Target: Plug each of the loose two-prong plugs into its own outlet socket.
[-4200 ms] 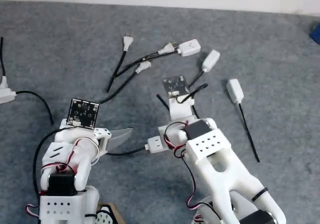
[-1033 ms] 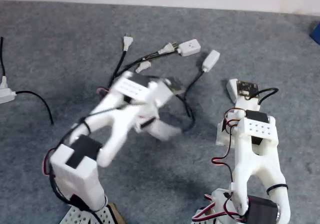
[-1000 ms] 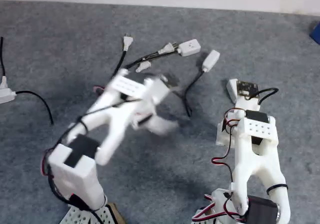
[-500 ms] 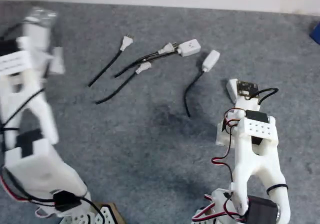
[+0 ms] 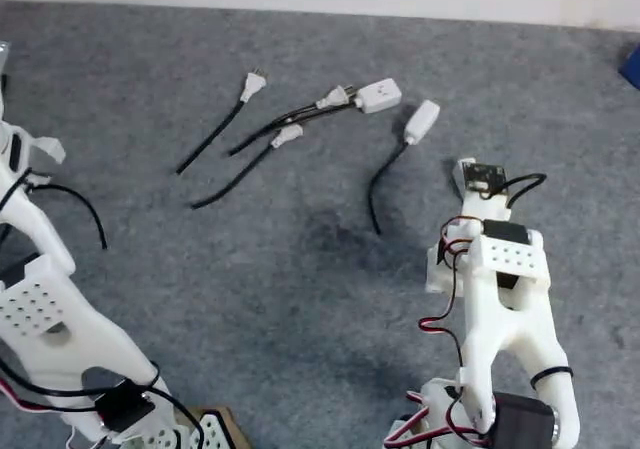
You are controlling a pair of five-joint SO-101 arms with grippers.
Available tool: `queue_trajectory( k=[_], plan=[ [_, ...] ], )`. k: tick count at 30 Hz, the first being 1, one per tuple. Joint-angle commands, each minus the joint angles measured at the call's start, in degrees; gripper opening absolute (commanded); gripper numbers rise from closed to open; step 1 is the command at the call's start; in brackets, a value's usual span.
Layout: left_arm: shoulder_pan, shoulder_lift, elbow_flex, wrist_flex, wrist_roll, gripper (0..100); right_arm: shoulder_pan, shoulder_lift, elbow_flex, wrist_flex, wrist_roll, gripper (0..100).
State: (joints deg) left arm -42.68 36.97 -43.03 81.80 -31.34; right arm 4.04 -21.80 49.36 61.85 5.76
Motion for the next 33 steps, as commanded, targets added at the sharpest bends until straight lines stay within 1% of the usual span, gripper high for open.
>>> queue_trajectory(
  k=[1, 4, 9, 12, 15, 17, 19, 22, 23, 26, 28, 33],
  plan=[
    [2.1, -0.7, -5.2, 4.4, -0.3, 43, -0.6, -1.0, -5.1, 0.6, 0.7, 39.3],
    [5.5, -0.6, -8.4, 7.1, -0.1, 43, -0.7, -0.6, -9.8, 3.6, 0.7, 39.3],
    [14.8, -0.5, -9.6, 9.0, 1.4, 43, -0.1, -0.4, -17.0, 5.7, 1.3, 39.3],
    [19.7, -0.7, -9.6, 9.0, 4.7, 43, 2.4, -0.3, -21.0, 5.3, 4.5, 39.3],
    [23.8, -0.7, -9.6, 10.6, 7.5, 43, 6.9, 1.5, -26.3, 5.2, 5.1, 39.3],
    [27.0, -0.7, -9.6, 13.1, 8.5, 43, 8.6, 6.1, -31.4, 5.2, 4.8, 39.3],
    [30.4, -0.7, -9.6, 15.6, 10.2, 42, 8.6, 13.1, -36.5, 5.2, 4.7, 39.3],
    [34.8, -0.8, -9.6, 18.5, 13.5, 37, 6.8, 24.7, -46.1, 5.6, 0.9, 39.3],
    [35.9, -1.2, -9.3, 18.9, 14.9, 34, 6.0, 28.2, -49.9, 5.9, 0.8, 39.3],
    [37.1, -2.3, -6.8, 19.1, 19.3, 26, 2.3, 38.4, -60.9, 10.9, 1.0, 39.3],
    [37.3, -3.4, -4.5, 19.0, 20.7, 23, -0.1, 44.4, -68.5, 14.4, 2.5, 39.3],
    [36.7, -5.5, -2.2, 18.9, 20.4, 23, -3.0, 56.9, -87.4, 22.1, 2.9, 39.3]
  ],
)
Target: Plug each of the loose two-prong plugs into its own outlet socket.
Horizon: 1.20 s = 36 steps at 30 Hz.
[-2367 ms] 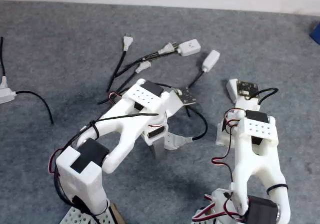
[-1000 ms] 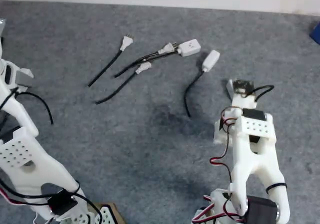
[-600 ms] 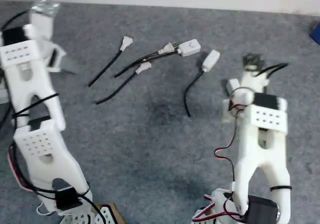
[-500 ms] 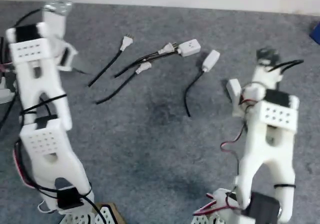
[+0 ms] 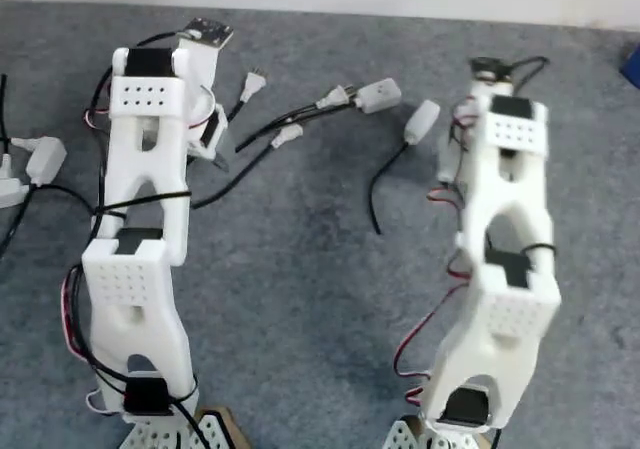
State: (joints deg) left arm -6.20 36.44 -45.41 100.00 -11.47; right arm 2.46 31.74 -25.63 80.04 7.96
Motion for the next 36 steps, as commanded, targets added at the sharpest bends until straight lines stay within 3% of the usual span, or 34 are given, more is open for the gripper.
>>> queue_trajectory(
  k=[1, 9, 16, 25, 32, 36],
  plan=[
    [0.0, -5.2, 0.1, 0.7, 0.5, 23, -1.6, 5.8, -15.6, 5.1, 0.6, 39.3],
    [-0.7, -5.1, 0.2, 0.5, 0.5, 23, -0.8, 21.1, -34.7, 13.9, 0.5, 39.3],
    [-0.5, -5.1, 0.2, 0.4, 0.5, 23, -4.7, 25.9, -45.1, 21.1, -1.6, 39.3],
    [-0.7, -5.1, 0.2, 0.4, 0.5, 23, -11.4, 26.4, -40.2, 20.8, -1.8, 39.3],
    [-0.7, -5.1, 0.2, 0.4, 0.4, 23, -3.8, 22.4, -43.3, 21.1, -1.1, 39.2],
    [-0.4, -5.1, 0.2, 0.4, 0.5, 23, -4.4, 20.1, -31.6, 21.1, 1.5, 39.2]
  ],
)
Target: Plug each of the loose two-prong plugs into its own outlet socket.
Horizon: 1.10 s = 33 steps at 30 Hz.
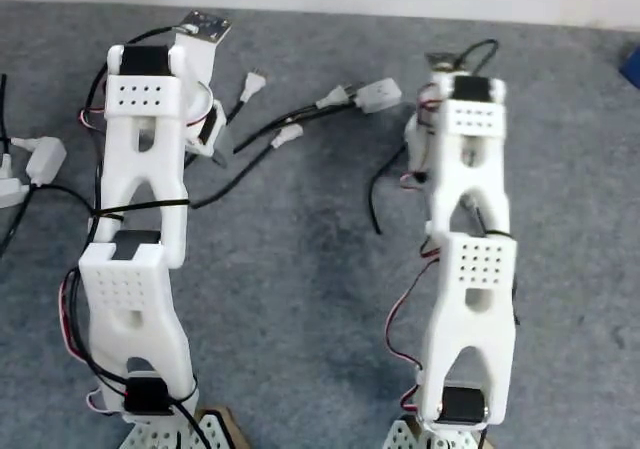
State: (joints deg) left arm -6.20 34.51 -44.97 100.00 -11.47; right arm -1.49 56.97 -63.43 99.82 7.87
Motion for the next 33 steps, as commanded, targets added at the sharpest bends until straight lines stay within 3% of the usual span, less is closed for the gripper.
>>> queue_trajectory(
  k=[1, 5, 14, 24, 28, 33],
  plan=[
    [-0.4, -3.1, -0.2, 0.4, 0.5, 23, -1.7, -5.4, 9.3, 1.2, 1.7, 39.2],
    [-0.4, -3.0, -0.2, 0.4, 0.5, 23, -8.3, -5.7, 16.0, 1.0, 1.1, 39.2],
    [-0.4, -3.0, -0.2, 0.4, 0.5, 23, -18.9, -5.5, 16.4, 1.0, -5.1, 39.2],
    [-0.6, -2.9, -0.1, 0.4, 0.5, 23, -10.6, -7.4, 15.7, 1.0, -1.0, 39.2],
    [-2.2, -2.9, -0.1, 0.4, 0.8, 23, -11.0, -7.3, 15.7, 0.7, 2.5, 39.2],
    [-9.5, -2.9, -0.1, -1.7, 4.5, 23, -14.0, -7.0, 15.7, -0.3, 4.7, 39.2]
  ],
)
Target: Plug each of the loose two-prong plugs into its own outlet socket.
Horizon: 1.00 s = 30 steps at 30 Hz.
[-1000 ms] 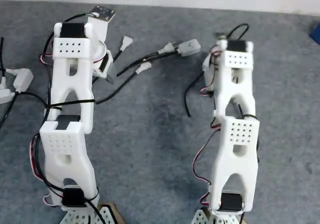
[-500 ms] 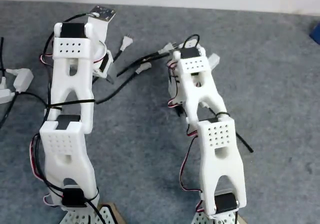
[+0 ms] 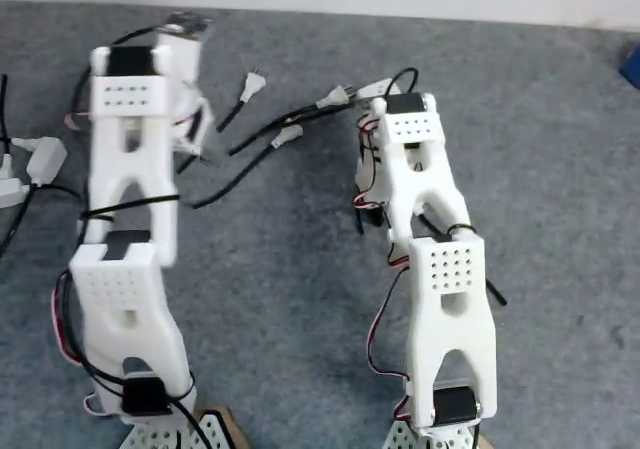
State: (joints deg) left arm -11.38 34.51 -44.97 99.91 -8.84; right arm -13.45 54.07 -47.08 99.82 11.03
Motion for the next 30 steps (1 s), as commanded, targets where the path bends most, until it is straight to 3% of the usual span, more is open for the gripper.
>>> queue_trajectory(
  k=[1, 11, 17, 25, 30],
  plan=[
    [-5.8, -2.9, -0.1, -1.9, 2.0, 23, -2.5, -4.0, -0.7, -0.3, 1.6, 39.2],
    [-17.0, 2.5, 3.3, -9.4, 1.0, 23, -4.3, -3.8, -0.1, -7.3, 1.1, 37.5],
    [-18.3, 7.3, 3.2, -11.8, -0.5, 23, -2.5, -3.8, -0.1, -15.3, 0.4, 23.3],
    [-18.0, 10.2, 3.3, -13.3, -0.6, 23, -2.4, -4.4, -0.2, -15.4, 0.4, 20.7],
    [-17.0, 11.7, 3.2, -13.4, -0.6, 23, -3.5, -4.4, -4.0, -8.0, -0.6, 1.4]
  ],
)
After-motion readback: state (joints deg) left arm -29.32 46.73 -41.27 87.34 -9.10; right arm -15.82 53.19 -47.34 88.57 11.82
